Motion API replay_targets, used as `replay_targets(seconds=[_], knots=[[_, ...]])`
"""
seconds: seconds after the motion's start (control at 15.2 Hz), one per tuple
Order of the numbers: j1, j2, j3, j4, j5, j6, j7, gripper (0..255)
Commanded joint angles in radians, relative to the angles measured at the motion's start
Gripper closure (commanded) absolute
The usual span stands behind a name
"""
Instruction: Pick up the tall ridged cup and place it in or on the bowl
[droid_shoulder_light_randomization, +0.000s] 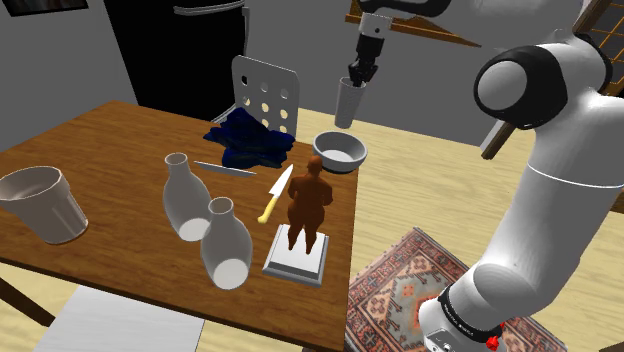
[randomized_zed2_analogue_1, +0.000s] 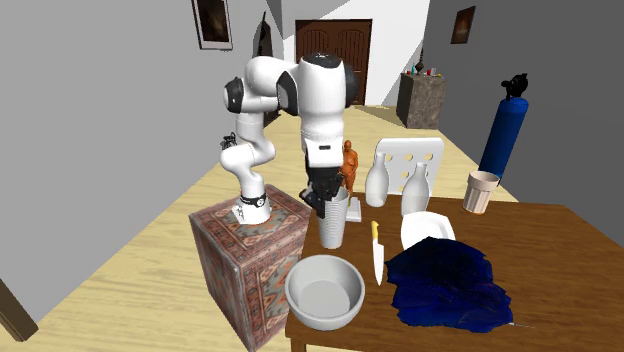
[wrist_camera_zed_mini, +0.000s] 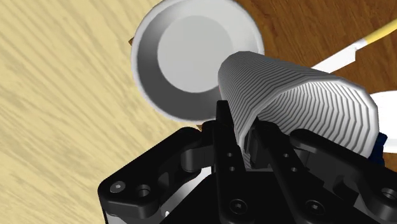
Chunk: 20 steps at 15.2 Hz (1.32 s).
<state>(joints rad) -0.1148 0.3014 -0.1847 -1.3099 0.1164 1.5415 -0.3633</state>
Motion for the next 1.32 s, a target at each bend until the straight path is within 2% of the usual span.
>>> replay_targets(seconds=[0.0,0.07,0.59,1.25], knots=[[-0.032,0.075,-0.010,0.120,0.014,-0.049,-0.033,255],[-0.065,0.152,-0.017,0.251,0.029,-0.105,-0.058,255],[-0.051,0.109,-0.016,0.076,0.020,0.027,-0.065,255],[-0.041,0.094,-0.014,-0.082,0.019,0.169,-0.074,255]])
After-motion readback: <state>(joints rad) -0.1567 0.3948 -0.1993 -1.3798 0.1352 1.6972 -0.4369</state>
